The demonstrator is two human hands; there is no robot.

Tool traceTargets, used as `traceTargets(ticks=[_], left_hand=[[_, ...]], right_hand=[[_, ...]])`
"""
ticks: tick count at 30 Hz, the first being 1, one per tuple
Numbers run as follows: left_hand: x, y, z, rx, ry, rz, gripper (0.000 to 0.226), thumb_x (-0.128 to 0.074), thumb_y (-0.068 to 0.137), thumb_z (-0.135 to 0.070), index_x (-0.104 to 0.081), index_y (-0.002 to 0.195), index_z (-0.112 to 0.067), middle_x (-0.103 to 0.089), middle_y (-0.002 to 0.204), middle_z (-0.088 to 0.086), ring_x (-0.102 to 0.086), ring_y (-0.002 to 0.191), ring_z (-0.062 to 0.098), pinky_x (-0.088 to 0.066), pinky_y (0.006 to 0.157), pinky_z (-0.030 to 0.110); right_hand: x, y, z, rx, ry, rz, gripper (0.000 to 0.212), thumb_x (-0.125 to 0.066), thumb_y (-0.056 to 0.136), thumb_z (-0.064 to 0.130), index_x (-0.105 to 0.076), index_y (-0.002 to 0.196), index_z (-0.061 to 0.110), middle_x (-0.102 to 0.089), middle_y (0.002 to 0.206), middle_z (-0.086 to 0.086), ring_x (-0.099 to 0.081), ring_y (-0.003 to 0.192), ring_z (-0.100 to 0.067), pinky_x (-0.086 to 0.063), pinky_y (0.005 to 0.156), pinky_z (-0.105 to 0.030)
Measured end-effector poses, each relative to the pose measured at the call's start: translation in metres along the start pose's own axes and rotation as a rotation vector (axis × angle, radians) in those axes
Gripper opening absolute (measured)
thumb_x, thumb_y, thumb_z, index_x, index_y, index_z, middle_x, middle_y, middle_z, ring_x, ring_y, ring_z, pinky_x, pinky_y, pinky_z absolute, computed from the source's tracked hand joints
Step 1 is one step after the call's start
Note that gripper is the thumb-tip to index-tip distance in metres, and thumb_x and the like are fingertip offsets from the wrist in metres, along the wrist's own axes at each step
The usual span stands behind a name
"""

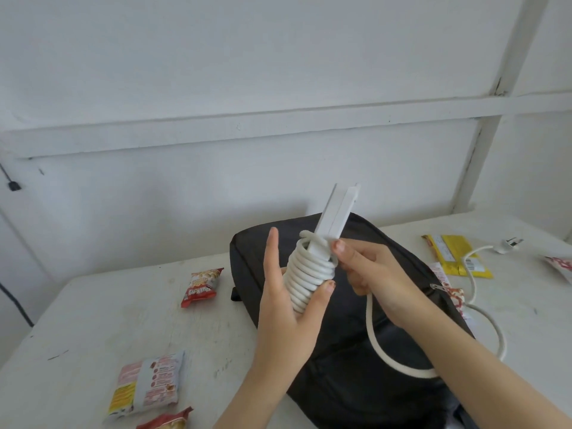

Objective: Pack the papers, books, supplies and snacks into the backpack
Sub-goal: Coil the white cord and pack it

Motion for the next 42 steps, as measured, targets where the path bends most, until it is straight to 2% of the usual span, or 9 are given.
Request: traceTargets(ticks=[4,11,16,19,23,27,34,39,42], left_hand=[[-0.009,0.006,0.006,-0.003,0.120,0.073,0.082,-0.057,0.077,-0.051,0.002,0.131,-0.066,-0.028,0.113,-0.053,-0.040,0.109,-0.020,-0.039,0.070,-0.003],[-0.013,0.020,0.012,-0.103,0.276,0.188,0.068,-0.054,0.078,-0.052,-0.011,0.129,-0.066,-0.038,0.115,-0.023,-0.039,0.109,-0.016,-0.033,0.074,-0.007],[-0.010,0.038,0.015,-0.127,0.248,0.147,0.068,-0.061,0.081,-0.043,-0.026,0.139,-0.043,-0.049,0.120,-0.013,-0.051,0.105,-0.001,-0.043,0.078,0.004],[0.002,0.051,0.015,-0.128,0.267,0.071,0.066,-0.061,0.084,-0.039,-0.026,0.141,-0.038,-0.048,0.111,-0.019,-0.052,0.100,0.000,-0.047,0.076,0.011],[0.020,0.069,0.027,-0.084,0.330,0.004,0.064,-0.058,0.084,-0.046,-0.025,0.139,-0.043,-0.050,0.112,-0.012,-0.055,0.094,0.010,-0.055,0.075,0.026],[0.018,0.073,0.032,-0.014,0.328,0.003,0.062,-0.056,0.086,-0.045,-0.023,0.138,-0.046,-0.052,0.111,-0.009,-0.057,0.090,0.010,-0.054,0.074,0.023],[-0.002,0.072,0.027,-0.038,0.223,0.052,0.061,-0.058,0.088,-0.037,-0.025,0.140,-0.040,-0.054,0.103,-0.016,-0.059,0.084,0.010,-0.052,0.069,0.016],[-0.008,0.075,0.024,-0.087,0.350,0.128,0.065,-0.056,0.089,-0.039,-0.021,0.143,-0.039,-0.056,0.107,-0.005,-0.055,0.087,0.011,-0.051,0.078,0.025],[-0.011,0.076,0.020,-0.116,0.464,0.183,0.080,-0.055,0.087,-0.046,0.002,0.142,-0.050,-0.054,0.107,-0.001,-0.054,0.086,0.012,-0.051,0.078,0.025]], right_hand=[[0.003,-0.001,-0.002,-0.063,-0.025,0.040,0.036,-0.067,0.077,0.050,-0.071,0.105,0.029,-0.058,0.066,0.003,-0.034,0.050,-0.007,-0.030,0.047,-0.019],[0.010,0.003,-0.002,-0.163,-0.081,0.058,0.047,-0.067,0.072,0.050,-0.064,0.115,0.031,-0.064,0.078,0.006,-0.039,0.050,-0.007,-0.038,0.050,-0.024],[0.005,0.000,-0.001,-0.267,-0.205,0.074,0.043,-0.052,0.088,0.051,-0.050,0.126,0.033,-0.050,0.068,0.000,-0.048,0.049,-0.009,-0.055,0.053,-0.032],[0.011,-0.011,0.000,-0.360,-0.525,0.205,0.040,-0.058,0.088,0.042,-0.045,0.120,0.023,-0.059,0.069,-0.002,-0.049,0.042,-0.010,-0.045,0.044,-0.023],[0.019,-0.018,0.030,-0.089,-0.976,0.130,0.021,-0.052,0.090,0.031,-0.062,0.090,0.012,-0.058,0.066,-0.007,-0.048,0.055,-0.015,-0.041,0.056,-0.028],[0.019,-0.026,0.070,0.219,-1.366,-0.090,0.025,-0.043,0.093,0.032,-0.049,0.072,0.019,-0.044,0.054,0.001,-0.039,0.049,-0.012,-0.026,0.047,-0.020],[-0.019,-0.033,0.082,0.551,-1.633,0.010,0.052,-0.077,0.064,0.019,-0.027,0.053,0.018,-0.020,0.041,0.006,0.000,0.039,-0.010,0.003,0.046,-0.017],[-0.015,-0.031,0.098,0.470,-1.648,0.060,0.040,-0.046,0.095,0.033,-0.025,0.062,0.023,-0.032,0.056,0.005,-0.027,0.046,-0.011,-0.018,0.043,-0.023],[-0.008,-0.028,0.114,0.452,-1.505,0.085,0.035,-0.037,0.098,0.037,-0.035,0.065,0.024,-0.037,0.062,0.006,-0.040,0.054,-0.014,-0.030,0.050,-0.026]])
Point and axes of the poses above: each hand's wrist, its own y-axis towards the middle knuckle, its own x-axis out of the back of the hand, z = x × y, the point moved 6 cm from there along y, towards the middle knuckle
